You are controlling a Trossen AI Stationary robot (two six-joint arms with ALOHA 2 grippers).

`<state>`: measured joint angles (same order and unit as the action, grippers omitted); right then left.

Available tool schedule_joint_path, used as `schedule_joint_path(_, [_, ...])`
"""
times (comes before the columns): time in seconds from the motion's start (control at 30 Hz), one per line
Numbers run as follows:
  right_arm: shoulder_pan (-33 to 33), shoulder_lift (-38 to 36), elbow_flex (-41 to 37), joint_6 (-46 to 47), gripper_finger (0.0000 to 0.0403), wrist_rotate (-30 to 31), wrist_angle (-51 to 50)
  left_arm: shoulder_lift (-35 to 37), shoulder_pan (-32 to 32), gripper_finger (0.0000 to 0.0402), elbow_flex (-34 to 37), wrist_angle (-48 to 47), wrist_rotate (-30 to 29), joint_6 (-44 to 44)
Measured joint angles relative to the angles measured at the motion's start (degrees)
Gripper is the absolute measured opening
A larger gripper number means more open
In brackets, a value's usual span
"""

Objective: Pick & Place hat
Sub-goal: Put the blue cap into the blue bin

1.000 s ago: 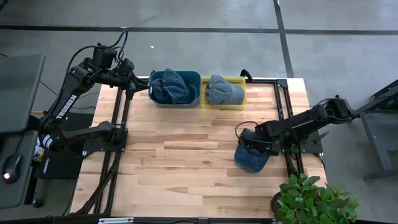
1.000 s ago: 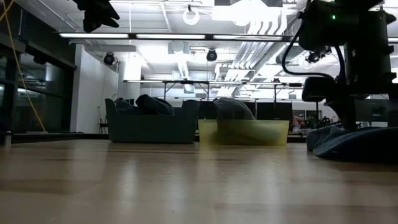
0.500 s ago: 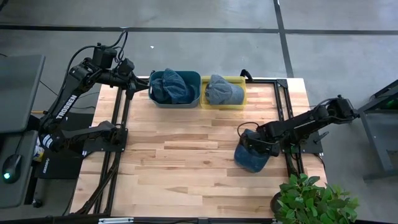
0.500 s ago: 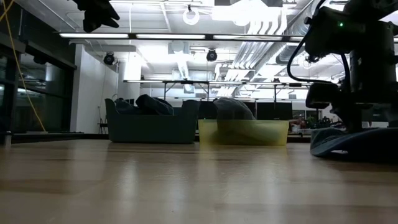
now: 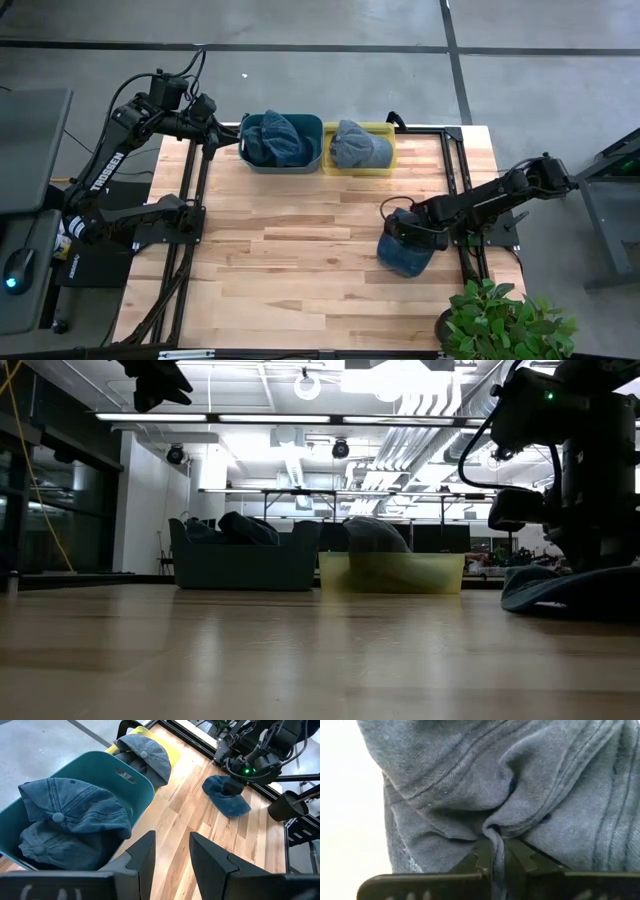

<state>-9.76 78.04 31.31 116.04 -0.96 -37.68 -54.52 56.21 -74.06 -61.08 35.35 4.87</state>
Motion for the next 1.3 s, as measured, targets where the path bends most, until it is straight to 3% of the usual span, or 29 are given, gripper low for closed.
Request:
schedule_joint_path(0.27, [0.0,-0.3,2.1,-4.2,0.0014,2.4,-2.6,0.0,0.0,0.0117,0.0,0.0,0.0,0.0])
schedule_joint_path(0.6, [0.1,-0.2,10.7,-12.6,0.0014,6.3,-8.3,0.0,0.0,0.0117,0.0,0.0,0.1,0.0])
schedule_joint_path(0.9, [0.0,-0.4,22.5,-25.6,0.0013,11.3,-16.9,0.0,0.0,0.0117,0.0,-0.1,0.6,-0.2])
schedule_joint_path(1.13, [0.1,-0.4,31.7,-37.6,0.0013,15.2,-22.2,0.0,0.0,0.0117,0.0,0.0,4.6,-0.3])
schedule_joint_path(1.3, [1.0,-0.5,37.3,-49.9,0.0013,18.1,-24.4,-0.1,0.0,0.0117,0.0,0.0,5.3,-1.0])
